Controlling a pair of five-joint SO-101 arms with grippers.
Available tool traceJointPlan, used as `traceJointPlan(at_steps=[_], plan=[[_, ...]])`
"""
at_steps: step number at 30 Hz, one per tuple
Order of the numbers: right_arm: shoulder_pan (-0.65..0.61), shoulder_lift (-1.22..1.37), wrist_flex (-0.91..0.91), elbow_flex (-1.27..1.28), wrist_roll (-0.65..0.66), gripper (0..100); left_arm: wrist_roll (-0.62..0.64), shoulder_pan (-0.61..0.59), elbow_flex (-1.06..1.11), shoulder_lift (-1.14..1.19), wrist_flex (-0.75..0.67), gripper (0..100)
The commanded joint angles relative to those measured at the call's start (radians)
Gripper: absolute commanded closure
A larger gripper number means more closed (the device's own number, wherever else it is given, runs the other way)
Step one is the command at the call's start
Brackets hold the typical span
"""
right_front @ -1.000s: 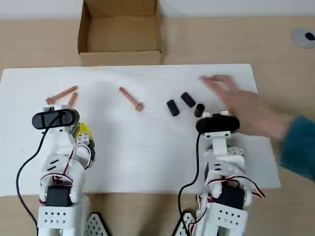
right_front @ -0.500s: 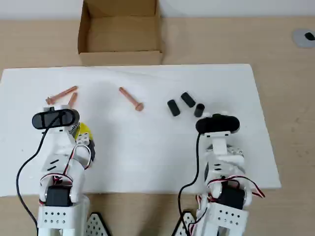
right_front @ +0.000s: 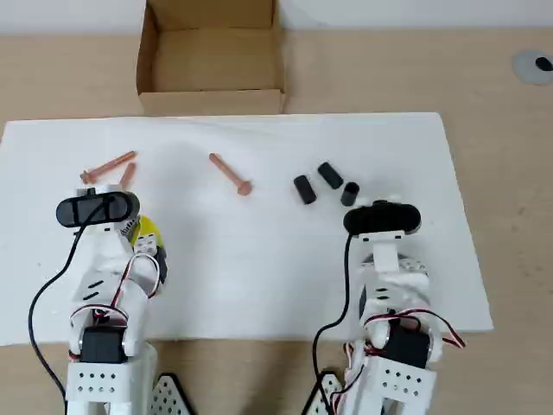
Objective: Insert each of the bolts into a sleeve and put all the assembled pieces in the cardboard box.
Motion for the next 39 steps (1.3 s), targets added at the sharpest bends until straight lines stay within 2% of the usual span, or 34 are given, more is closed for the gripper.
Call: traceJointPlan(at_steps=[1, 19, 30, 32, 35, 39], plan=[[0.012, -0.105, 0.003, -0.004, 0.011, 98.8, 0.0, 0.014, 0.009, -0.007, 0.003, 99], [0.007, -0.107, 0.003, -0.005, 0.005, 98.8, 0.0, 0.014, 0.009, -0.007, 0.003, 99], [-0.067, -0.11, 0.009, -0.005, 0.011, 98.8, 0.0, 0.014, 0.009, -0.007, 0.003, 99], [-0.068, -0.107, 0.009, -0.022, 0.068, 98.7, 0.0, 0.014, 0.009, -0.007, 0.003, 99], [-0.077, -0.101, 0.087, -0.105, 0.232, 98.7, 0.0, 0.014, 0.009, -0.007, 0.003, 99], [-0.065, -0.099, 0.204, -0.259, 0.325, 98.6, 0.0, 0.014, 0.009, -0.007, 0.003, 99]])
